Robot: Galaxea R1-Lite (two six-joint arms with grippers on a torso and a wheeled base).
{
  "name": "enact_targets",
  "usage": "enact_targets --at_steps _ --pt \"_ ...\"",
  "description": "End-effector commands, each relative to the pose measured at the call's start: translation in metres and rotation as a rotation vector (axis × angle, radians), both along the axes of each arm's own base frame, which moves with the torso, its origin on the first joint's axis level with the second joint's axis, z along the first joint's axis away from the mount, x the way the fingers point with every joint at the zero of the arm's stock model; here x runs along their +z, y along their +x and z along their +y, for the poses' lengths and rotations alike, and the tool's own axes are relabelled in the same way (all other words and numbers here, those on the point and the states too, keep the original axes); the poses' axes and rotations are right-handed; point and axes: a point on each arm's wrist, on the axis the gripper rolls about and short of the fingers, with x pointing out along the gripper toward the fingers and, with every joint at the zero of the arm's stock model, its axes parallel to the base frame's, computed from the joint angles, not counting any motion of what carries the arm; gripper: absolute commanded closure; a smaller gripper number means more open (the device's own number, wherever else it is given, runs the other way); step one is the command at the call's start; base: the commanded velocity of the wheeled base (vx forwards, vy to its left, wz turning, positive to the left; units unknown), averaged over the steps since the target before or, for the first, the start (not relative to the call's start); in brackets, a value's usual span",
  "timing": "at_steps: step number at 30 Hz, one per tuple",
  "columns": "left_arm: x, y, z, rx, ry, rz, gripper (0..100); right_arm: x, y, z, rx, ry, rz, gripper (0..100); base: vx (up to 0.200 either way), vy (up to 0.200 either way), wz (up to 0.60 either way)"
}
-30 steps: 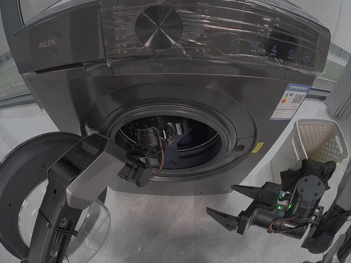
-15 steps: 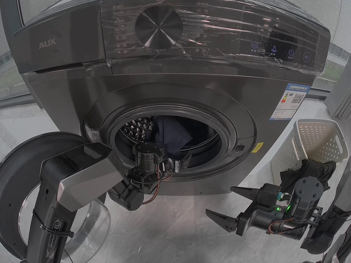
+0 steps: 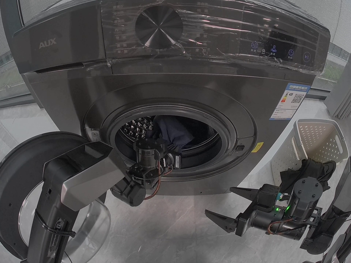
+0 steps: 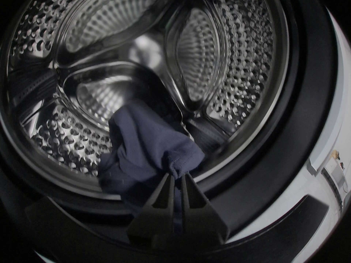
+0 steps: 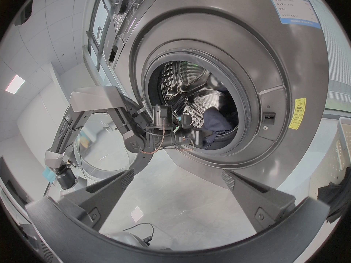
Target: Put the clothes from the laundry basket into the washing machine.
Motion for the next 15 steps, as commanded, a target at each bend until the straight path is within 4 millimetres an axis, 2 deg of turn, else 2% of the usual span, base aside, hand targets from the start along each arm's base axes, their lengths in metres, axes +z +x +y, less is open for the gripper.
enact_targets --at_steps 1,6,10,15 --pt "0.023 0.016 -0.003 0.041 -0.063 -0.091 100 0.000 0.000 0.000 0.002 -0.001 0.001 0 0.000 0.000 0.00" --pt "0.045 0.034 -0.007 0.085 -0.171 -0.184 100 0.000 0.000 0.000 0.002 -0.001 0.001 0 0.000 0.000 0.00" --pt "0.045 0.046 -0.003 0.114 -0.193 -0.223 100 0.000 0.000 0.000 0.002 -0.001 0.001 0 0.000 0.000 0.00" --pt "0.038 0.046 -0.002 0.116 -0.188 -0.214 100 0.000 0.000 0.000 0.001 -0.001 0.001 0 0.000 0.000 0.00"
